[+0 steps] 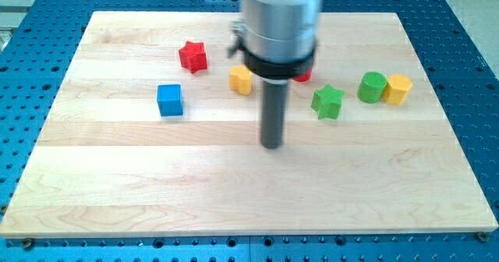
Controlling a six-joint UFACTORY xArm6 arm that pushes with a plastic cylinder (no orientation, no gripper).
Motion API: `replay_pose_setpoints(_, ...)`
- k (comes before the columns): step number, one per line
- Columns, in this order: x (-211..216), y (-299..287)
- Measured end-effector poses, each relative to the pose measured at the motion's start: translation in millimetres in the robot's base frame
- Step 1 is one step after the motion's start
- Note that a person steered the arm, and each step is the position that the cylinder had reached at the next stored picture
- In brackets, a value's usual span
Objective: Move the green star diagonally bottom left to the yellow heart
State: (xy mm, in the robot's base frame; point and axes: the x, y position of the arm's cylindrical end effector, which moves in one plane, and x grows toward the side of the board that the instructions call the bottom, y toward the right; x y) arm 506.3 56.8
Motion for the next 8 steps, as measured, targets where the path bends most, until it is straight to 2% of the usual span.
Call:
replay_pose_setpoints(1, -9.2, 94.7)
replay_pose_setpoints(2, -57.3, 155.1)
replay_pose_setpoints(3, -77.7, 148.9)
replay_pose_setpoints(7, -63.4, 13.0)
replay_pose_setpoints(8, -74.1, 20.8)
